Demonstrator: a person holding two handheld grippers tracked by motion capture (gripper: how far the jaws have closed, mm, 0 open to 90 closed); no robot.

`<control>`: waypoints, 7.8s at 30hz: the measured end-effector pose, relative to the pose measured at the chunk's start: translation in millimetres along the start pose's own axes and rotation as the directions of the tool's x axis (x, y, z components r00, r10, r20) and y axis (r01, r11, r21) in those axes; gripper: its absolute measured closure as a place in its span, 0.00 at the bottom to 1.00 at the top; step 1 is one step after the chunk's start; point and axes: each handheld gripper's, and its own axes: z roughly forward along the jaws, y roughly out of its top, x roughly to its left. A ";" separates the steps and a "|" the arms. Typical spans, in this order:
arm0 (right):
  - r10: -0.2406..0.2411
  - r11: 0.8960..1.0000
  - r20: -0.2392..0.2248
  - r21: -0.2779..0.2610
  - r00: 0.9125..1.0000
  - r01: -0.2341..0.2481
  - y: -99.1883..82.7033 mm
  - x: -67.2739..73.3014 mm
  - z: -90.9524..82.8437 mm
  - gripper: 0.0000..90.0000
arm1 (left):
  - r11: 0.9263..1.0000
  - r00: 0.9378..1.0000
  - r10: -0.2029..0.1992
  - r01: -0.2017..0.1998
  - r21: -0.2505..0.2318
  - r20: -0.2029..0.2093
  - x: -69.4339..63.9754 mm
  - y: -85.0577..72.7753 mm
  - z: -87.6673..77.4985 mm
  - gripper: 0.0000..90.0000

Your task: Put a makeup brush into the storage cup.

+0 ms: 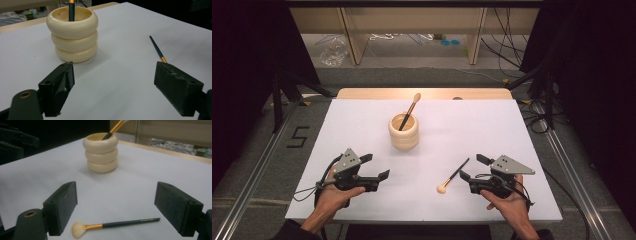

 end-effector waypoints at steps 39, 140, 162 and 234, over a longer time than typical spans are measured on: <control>-0.295 0.838 -0.308 0.371 0.904 0.400 9.2 -16.6 62.9 0.28 | 1.000 1.000 -0.025 0.025 -0.004 0.002 -1.2 -0.5 -0.3 0.19; -0.221 0.566 -0.468 0.653 0.856 0.503 9.6 -25.7 94.4 0.77 | 0.999 0.999 -0.035 0.035 -0.003 0.013 -0.1 -0.2 -0.2 0.20; -0.246 0.494 -0.486 0.682 0.839 0.539 13.4 -24.1 97.1 0.86 | 0.999 0.999 -0.035 0.035 -0.004 0.011 -0.4 -0.2 -0.4 0.20; -0.311 0.494 -0.443 0.680 0.841 0.542 27.5 -8.5 98.4 0.93 | 0.999 0.999 -0.040 0.040 -0.010 0.007 0.8 0.3 -1.8 0.21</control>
